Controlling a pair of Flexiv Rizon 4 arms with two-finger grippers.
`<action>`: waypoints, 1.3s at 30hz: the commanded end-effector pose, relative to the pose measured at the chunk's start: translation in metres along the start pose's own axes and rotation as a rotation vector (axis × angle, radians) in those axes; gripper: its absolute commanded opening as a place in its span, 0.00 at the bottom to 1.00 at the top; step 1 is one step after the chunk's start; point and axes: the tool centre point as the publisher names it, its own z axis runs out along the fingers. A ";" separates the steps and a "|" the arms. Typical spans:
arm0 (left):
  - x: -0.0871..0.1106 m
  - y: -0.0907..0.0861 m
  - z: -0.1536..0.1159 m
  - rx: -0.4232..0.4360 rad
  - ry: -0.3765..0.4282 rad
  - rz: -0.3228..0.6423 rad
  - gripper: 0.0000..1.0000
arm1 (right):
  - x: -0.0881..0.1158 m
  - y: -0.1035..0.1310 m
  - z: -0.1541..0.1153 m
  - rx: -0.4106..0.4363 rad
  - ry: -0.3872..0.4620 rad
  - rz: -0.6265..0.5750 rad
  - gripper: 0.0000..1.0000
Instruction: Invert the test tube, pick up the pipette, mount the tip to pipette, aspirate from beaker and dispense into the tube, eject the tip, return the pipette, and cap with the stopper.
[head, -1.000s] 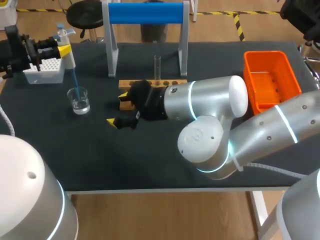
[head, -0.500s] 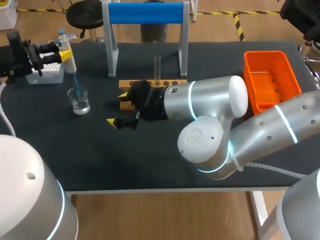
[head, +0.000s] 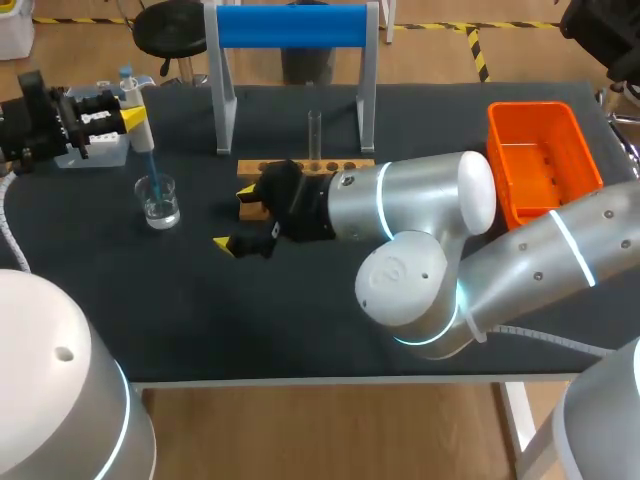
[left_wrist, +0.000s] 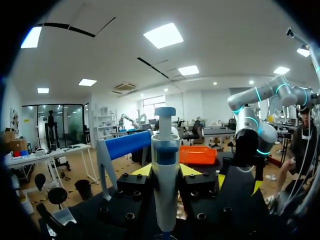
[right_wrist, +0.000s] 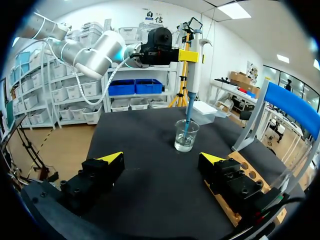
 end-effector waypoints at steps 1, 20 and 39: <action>-0.003 0.003 -0.001 0.004 0.005 0.002 0.00 | 0.001 0.000 0.000 0.001 -0.002 0.001 1.00; -0.005 0.010 0.000 0.003 0.005 -0.005 0.00 | 0.001 0.000 0.000 0.001 -0.002 0.001 1.00; -0.002 0.008 -0.002 0.005 -0.003 0.004 0.00 | 0.001 0.000 0.000 0.001 -0.002 0.001 1.00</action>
